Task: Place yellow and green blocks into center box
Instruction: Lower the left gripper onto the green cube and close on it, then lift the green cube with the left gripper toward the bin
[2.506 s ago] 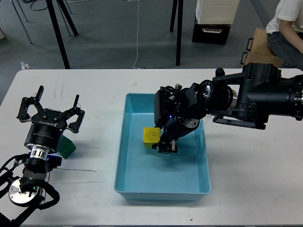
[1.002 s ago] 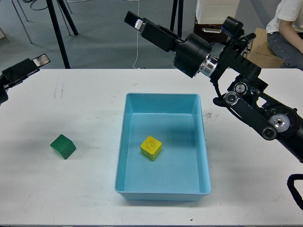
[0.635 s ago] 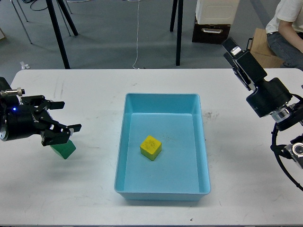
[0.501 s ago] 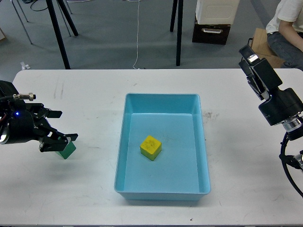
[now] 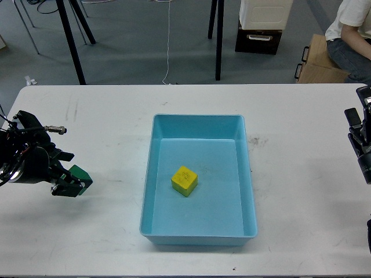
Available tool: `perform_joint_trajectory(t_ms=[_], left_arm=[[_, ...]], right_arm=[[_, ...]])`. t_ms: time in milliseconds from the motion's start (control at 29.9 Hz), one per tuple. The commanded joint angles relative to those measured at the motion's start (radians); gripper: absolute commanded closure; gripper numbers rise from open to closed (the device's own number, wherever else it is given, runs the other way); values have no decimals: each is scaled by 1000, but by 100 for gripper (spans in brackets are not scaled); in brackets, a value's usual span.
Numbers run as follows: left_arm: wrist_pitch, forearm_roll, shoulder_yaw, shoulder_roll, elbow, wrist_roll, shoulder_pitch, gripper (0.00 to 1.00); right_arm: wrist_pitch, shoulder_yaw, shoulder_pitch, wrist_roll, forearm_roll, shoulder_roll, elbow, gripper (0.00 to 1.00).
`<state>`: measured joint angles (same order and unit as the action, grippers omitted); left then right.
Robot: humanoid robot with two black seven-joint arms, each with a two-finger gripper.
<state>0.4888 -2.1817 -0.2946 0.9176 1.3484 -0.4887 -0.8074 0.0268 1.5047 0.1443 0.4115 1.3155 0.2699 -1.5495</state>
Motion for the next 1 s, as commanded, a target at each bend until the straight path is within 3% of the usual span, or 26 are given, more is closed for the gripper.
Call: perform_joint_trajectory(t_ms=[0, 401, 969], left_arm=[[0, 0, 5, -2, -47, 0, -1, 1], [0, 0, 61, -39, -158, 0, 2, 2], [-45, 0, 92, -100, -212, 0, -3, 10]], right_arm=[[7, -1, 8, 0, -1, 0, 0, 1], [10, 0, 21, 1, -1, -9, 0, 1], [10, -11, 23, 1, -1, -14, -1, 1]])
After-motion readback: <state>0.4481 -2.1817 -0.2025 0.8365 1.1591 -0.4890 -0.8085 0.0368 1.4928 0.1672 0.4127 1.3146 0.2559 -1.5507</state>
